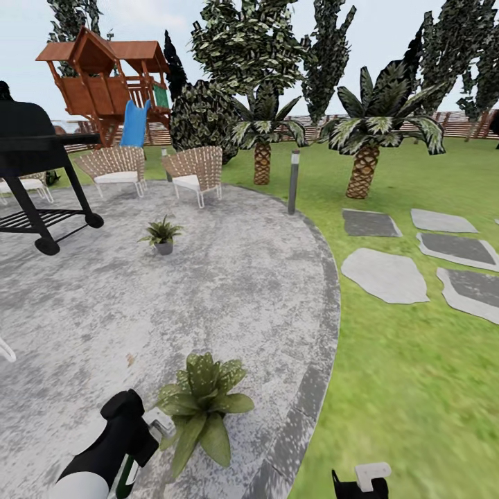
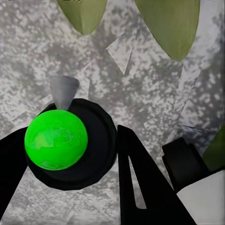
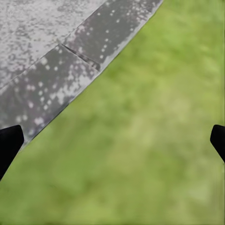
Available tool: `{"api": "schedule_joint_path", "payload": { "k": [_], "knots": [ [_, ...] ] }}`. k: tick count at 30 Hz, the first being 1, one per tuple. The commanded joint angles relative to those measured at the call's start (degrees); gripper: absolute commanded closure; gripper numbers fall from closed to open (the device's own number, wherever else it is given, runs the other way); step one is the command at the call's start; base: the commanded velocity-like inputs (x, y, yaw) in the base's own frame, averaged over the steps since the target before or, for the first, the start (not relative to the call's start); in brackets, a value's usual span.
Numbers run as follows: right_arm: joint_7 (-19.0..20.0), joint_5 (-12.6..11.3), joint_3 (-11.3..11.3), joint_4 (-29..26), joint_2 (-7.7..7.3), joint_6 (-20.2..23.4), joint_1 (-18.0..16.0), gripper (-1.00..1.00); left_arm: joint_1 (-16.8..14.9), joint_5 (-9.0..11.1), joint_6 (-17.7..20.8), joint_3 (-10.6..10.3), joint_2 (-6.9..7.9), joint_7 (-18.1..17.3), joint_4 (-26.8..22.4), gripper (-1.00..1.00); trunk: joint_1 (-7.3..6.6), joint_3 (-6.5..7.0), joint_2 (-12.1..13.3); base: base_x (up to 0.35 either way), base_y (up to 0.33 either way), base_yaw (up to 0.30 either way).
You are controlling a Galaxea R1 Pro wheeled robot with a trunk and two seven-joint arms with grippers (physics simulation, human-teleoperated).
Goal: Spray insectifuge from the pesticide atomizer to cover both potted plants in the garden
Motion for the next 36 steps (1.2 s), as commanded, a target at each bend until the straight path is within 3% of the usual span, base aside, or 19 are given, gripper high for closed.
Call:
{"api": "schedule_joint_path", "payload": {
  "k": [1, 4, 6, 7, 8, 11, 13, 16, 20, 30, 34, 36],
  "knots": [
    [-0.4, 0.5, 0.2, 0.0, -0.10, -0.1, 0.0, -1.00, 0.0, -0.5, 0.2, -0.1, -0.01, -0.5, 0.0, 1.00, -0.01, -0.05, 0.0, 0.000, 0.000, 0.013],
    [-0.4, 0.5, 0.2, 0.0, -0.23, -0.1, 0.0, -1.00, 0.0, -0.9, 0.3, -0.8, 0.18, -0.5, 0.1, 1.00, -0.01, -0.05, 0.0, 0.000, 0.000, 0.003],
    [-0.4, 0.5, 0.2, 0.0, -0.24, -0.1, 0.0, -1.00, 0.1, -1.6, 0.5, -2.5, 0.14, -0.5, 0.1, 1.00, -0.01, -0.05, 0.0, 0.000, 0.000, 0.000],
    [-0.4, 0.5, 0.2, 0.0, -0.25, -0.1, 0.0, -1.00, 0.1, -2.0, 0.9, -4.9, 0.25, -1.3, 0.8, 1.00, -0.01, -0.05, 0.0, 0.000, 0.000, 0.000],
    [-0.4, 0.5, 0.2, 0.0, -0.25, -0.1, 0.0, -1.00, -0.2, -2.1, 1.0, -5.5, 0.36, -3.1, 2.6, 1.00, -0.01, -0.05, 0.0, 0.000, 0.000, 0.000],
    [-0.4, 0.5, 0.3, 0.1, -0.25, -0.1, 0.0, -1.00, -0.3, -3.9, 1.2, -5.8, 0.95, -7.1, 6.6, 1.00, -0.01, -0.05, 0.0, 0.000, 0.000, 0.000],
    [-0.4, 0.5, 0.3, 0.1, -0.25, -0.1, 0.0, -1.00, 0.0, -5.6, 1.2, -5.8, 1.13, -7.5, 7.3, 1.00, -0.01, -0.05, 0.0, 0.000, 0.000, 0.000],
    [-0.4, 0.5, 0.3, 0.1, -0.25, -0.1, 0.0, -1.00, 0.3, -6.3, 1.3, -5.5, 1.98, -7.6, 7.5, 1.00, -0.01, -0.05, 0.0, 0.000, 0.000, 0.000],
    [-0.4, 0.5, 0.3, 0.1, -0.25, -0.1, 0.0, -1.00, 0.3, -5.7, 1.3, -4.9, 4.84, -7.8, 7.5, 1.00, -0.01, -0.05, 0.0, 0.022, 0.015, 0.000],
    [-0.4, 0.5, 0.3, 0.1, -0.25, -0.1, 0.0, -1.00, 0.3, -4.7, 0.7, -4.9, 4.85, -7.1, 7.5, 1.00, -0.01, -0.05, 0.0, 0.077, 0.070, 0.000],
    [-0.4, 0.5, 0.3, 0.1, -0.25, -0.1, 0.0, -1.00, 0.4, 0.2, 0.5, -4.9, 5.17, -6.2, 7.6, 1.00, -0.01, -0.05, 0.0, 0.000, 0.000, 0.000],
    [-0.4, 0.5, 0.3, 0.1, -0.25, -0.1, 0.0, -1.00, 0.7, 2.6, 0.4, -4.9, 5.29, -3.3, 7.6, 1.00, -0.01, -0.05, 0.0, 0.000, 0.000, 0.000]
  ]
}}
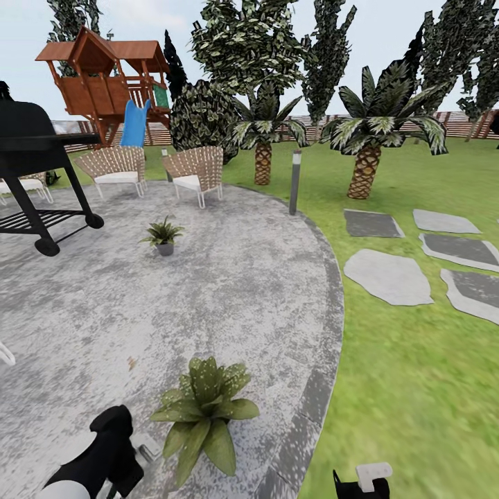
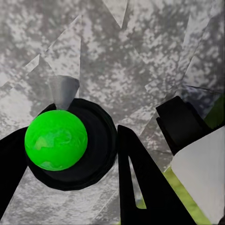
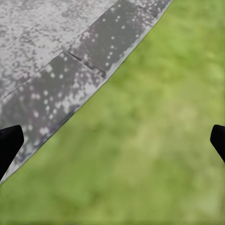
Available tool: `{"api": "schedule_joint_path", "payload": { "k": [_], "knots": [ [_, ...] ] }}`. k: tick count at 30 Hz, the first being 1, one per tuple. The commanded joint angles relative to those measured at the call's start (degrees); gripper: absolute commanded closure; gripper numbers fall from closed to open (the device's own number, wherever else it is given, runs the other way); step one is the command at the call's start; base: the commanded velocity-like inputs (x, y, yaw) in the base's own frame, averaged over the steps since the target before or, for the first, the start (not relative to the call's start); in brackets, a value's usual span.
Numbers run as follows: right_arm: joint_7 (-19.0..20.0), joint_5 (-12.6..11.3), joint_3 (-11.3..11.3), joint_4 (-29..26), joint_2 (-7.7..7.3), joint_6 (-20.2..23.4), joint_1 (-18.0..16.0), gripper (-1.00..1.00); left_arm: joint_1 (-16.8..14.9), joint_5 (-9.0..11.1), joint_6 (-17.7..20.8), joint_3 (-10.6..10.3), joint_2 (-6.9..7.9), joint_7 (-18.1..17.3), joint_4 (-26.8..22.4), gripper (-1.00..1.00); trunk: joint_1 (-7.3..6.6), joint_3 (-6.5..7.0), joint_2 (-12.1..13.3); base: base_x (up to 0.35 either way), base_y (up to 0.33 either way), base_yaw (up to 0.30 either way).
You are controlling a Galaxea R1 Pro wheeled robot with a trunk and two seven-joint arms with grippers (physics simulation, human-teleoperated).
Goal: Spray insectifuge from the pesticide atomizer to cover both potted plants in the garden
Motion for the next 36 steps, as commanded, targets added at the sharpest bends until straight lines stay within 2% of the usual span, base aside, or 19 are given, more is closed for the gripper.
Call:
{"api": "schedule_joint_path", "payload": {
  "k": [1, 4, 7, 12, 18, 23, 36],
  "knots": [
    [-0.4, 0.5, 0.2, 0.0, -0.01, -0.1, 0.0, -1.00, 0.2, 0.6, 0.3, 0.1, -0.09, 2.1, -0.1, 1.00, -0.01, -0.05, 0.0, 0.000, 0.000, 0.000],
    [-0.4, 0.5, 0.2, 0.0, -0.01, -0.1, 0.0, -1.00, 0.3, 1.4, 0.3, 0.0, -0.23, 3.6, 1.2, 1.00, -0.01, -0.05, 0.0, 0.000, 0.000, 0.000],
    [-0.4, 0.5, 0.2, 0.0, -0.01, -0.1, 0.0, -1.00, 0.3, 1.3, 0.3, -0.3, -0.18, 3.9, 3.9, 1.00, -0.01, -0.05, 0.0, 0.143, 0.080, 0.000],
    [-0.4, 0.5, 0.2, 0.0, -0.01, -0.1, 0.0, -1.00, 0.3, 0.8, 0.3, -0.8, -0.24, 4.5, 4.2, 1.00, -0.01, -0.05, 0.0, 0.145, 0.114, 0.000],
    [-0.4, 0.5, 0.2, 0.0, -0.01, -0.1, 0.0, -1.00, 0.3, 1.4, 0.4, -0.1, -0.44, 10.1, 4.2, 1.00, -0.01, -0.05, 0.0, 0.005, 0.004, 0.000],
    [-0.4, 0.5, 0.2, 0.0, -0.01, -0.1, 0.0, -1.00, 0.2, 1.4, 0.5, 0.0, -0.75, 10.4, 3.5, 1.00, -0.01, -0.05, 0.0, 0.000, 0.000, 0.000],
    [-0.4, 0.5, 0.2, 0.0, -0.01, -0.1, 0.0, -1.00, -1.8, 1.6, 0.6, 0.0, -0.26, 9.8, 1.8, 1.00, -0.01, -0.05, 0.0, 0.000, 0.000, 0.000]
  ]
}}
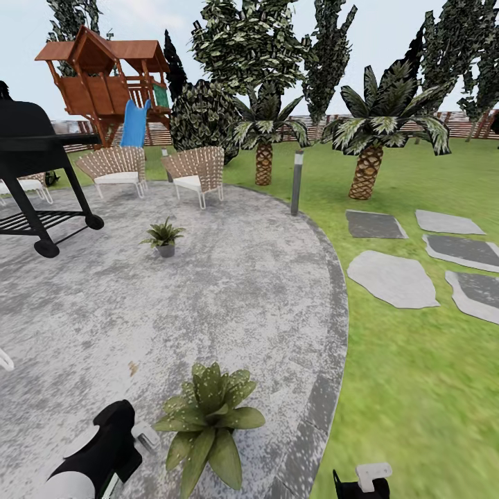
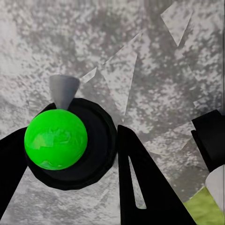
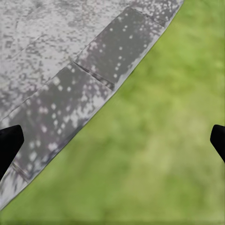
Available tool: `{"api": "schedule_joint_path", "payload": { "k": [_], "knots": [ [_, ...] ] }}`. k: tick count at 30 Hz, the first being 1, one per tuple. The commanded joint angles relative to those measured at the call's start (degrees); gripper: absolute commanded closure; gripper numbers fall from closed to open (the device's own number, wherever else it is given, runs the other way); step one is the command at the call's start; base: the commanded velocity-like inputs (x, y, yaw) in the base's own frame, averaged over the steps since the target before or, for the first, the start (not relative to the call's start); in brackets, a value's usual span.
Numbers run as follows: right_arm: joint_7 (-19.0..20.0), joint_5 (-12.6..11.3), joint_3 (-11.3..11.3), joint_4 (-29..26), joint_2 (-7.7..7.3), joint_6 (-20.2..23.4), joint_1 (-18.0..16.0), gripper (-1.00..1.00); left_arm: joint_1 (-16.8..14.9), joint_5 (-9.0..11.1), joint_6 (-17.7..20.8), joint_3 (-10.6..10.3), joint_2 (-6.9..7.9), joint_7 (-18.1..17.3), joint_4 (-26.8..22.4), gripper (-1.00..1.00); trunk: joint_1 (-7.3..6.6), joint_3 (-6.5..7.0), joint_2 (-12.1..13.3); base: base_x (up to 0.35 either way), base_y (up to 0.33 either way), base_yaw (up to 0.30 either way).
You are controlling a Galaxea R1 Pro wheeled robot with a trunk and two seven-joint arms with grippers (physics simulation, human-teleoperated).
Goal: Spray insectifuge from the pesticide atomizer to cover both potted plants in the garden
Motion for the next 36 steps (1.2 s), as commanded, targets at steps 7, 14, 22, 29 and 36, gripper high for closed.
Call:
{"api": "schedule_joint_path", "payload": {
  "k": [7, 14, 22, 29, 36],
  "knots": [
    [-0.4, 0.5, 0.2, 0.0, -0.01, -0.1, 0.0, -1.00, 1.0, -0.6, -0.3, 0.0, 0.15, -1.0, 0.9, 1.00, -0.01, -0.05, 0.0, 0.000, 0.000, 0.000],
    [-0.4, 0.5, 0.2, 0.0, -0.01, -0.1, 0.0, -1.00, 1.1, 1.1, -0.2, 0.2, 0.13, -1.3, 1.1, 1.00, -0.01, -0.05, 0.0, 0.000, 0.000, 0.000],
    [-0.4, 0.5, 0.2, 0.0, -0.01, -0.1, 0.0, -1.00, 0.1, 3.0, -0.3, -0.6, -0.38, -4.9, 1.1, 1.00, -0.01, -0.05, 0.0, 0.000, 0.000, 0.000],
    [-0.4, 0.5, 0.2, 0.0, -0.01, -0.1, 0.0, -1.00, 1.0, 2.5, -6.3, -0.7, 0.21, -6.6, 1.2, 1.00, -0.01, -0.05, 0.0, 0.000, 0.000, 0.000],
    [-0.4, 0.5, 0.2, 0.0, -0.01, -0.1, 0.0, -1.00, 2.1, 1.9, -6.3, -0.3, 0.43, -6.2, 1.1, 1.00, -0.01, -0.05, 0.0, 0.000, 0.000, 0.000]
  ]
}}
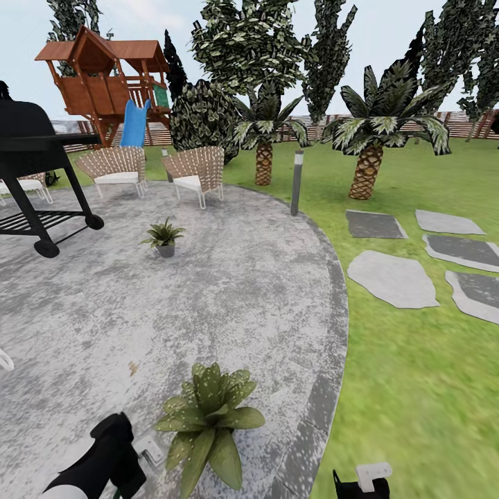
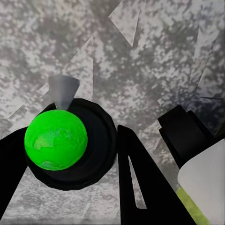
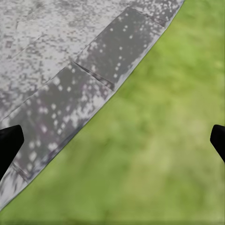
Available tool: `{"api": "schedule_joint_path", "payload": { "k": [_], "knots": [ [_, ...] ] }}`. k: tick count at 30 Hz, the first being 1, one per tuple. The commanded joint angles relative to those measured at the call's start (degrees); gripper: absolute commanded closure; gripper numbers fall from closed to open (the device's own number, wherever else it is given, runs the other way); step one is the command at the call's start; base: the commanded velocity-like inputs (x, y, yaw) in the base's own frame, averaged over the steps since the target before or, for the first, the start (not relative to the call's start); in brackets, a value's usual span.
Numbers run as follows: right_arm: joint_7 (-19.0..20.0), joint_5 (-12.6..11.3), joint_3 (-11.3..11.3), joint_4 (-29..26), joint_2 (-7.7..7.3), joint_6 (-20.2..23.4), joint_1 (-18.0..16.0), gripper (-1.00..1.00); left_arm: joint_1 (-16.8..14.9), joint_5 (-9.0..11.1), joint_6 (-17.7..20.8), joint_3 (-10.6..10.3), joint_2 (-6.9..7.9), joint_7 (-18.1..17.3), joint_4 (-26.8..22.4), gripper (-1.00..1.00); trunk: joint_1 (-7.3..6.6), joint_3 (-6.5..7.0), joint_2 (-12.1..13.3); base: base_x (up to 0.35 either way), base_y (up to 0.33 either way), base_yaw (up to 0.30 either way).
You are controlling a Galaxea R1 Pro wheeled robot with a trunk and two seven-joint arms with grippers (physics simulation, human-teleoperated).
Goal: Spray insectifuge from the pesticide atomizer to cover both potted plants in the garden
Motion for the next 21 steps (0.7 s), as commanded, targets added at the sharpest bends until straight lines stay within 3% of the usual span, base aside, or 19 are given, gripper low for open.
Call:
{"api": "schedule_joint_path", "payload": {
  "k": [1, 6, 21],
  "knots": [
    [-0.4, 0.5, 0.2, 0.0, 0.01, -0.1, 0.0, -1.00, 0.0, -0.4, 0.4, 0.3, 0.11, -0.4, -0.1, 1.00, -0.01, -0.05, 0.0, 0.000, 0.000, 0.000],
    [-0.4, 0.5, 0.2, 0.0, 0.16, -0.1, 0.0, -1.00, 0.0, -0.4, 0.7, 0.5, 0.56, -0.2, -0.4, 1.00, -0.01, -0.05, 0.0, 0.000, -0.140, 0.068],
    [-0.4, 0.5, 0.2, 0.0, 0.21, -0.1, 0.0, -1.00, 0.0, -0.4, 0.8, 0.5, 0.00, 0.2, -0.8, 1.00, -0.01, -0.05, 0.0, -0.120, -0.231, 0.257]
  ]
}}
